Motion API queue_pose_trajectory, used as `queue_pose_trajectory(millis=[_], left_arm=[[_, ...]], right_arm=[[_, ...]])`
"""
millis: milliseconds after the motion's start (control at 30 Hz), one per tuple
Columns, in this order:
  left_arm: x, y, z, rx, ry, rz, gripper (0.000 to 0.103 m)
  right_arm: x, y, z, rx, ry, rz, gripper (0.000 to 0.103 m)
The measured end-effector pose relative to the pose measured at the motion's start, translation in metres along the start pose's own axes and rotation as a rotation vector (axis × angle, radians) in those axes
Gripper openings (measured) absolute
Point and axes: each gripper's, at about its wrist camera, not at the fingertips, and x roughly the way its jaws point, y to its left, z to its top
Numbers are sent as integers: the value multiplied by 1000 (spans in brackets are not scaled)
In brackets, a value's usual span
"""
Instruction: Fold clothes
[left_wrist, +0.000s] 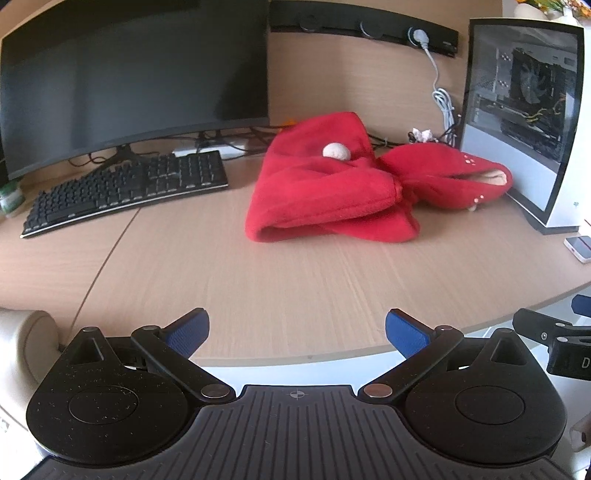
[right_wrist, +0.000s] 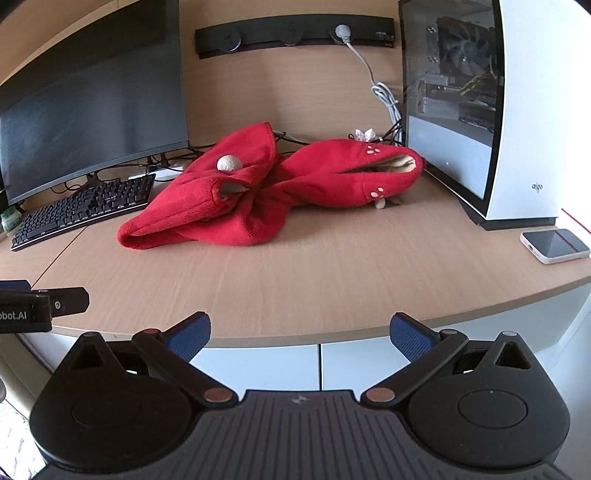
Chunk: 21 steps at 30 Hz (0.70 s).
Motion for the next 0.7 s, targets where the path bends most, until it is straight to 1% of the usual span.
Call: queue_pose_trajectory(millis=[367,700], left_arm=[[-1,4,-6,-8,20,17,103],[-4,6,-8,-16,29,15,103]], right_arm=[[2,1,-7,-5,13,23,103],[-1,-1,-9,-8,15,36,103]])
